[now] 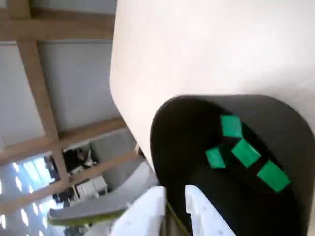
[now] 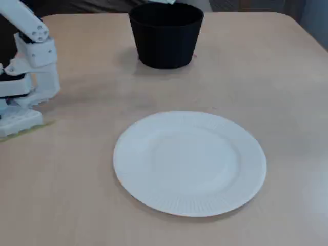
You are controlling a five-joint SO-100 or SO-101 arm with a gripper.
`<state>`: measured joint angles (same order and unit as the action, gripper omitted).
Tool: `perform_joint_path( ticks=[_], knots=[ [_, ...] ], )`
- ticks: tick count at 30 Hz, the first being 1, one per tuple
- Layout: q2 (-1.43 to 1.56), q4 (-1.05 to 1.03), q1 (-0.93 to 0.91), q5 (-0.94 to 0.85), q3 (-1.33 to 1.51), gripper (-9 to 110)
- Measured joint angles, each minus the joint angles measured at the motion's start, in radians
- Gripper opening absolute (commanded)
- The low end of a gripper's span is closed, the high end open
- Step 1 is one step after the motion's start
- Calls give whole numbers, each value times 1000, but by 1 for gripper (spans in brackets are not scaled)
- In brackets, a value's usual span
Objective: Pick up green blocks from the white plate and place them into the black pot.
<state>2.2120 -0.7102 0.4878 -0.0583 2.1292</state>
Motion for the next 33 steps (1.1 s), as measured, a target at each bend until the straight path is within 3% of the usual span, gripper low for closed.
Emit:
perform_joint_path(
  ticks=[7, 10, 26, 33],
  knots=[
    [135, -275, -482, -133, -141, -2],
    [186, -336, -592, -172, -132, -2],
    [997, -337, -472, -106, 657, -2],
    [1031, -331, -440, -97, 796, -2]
  ],
)
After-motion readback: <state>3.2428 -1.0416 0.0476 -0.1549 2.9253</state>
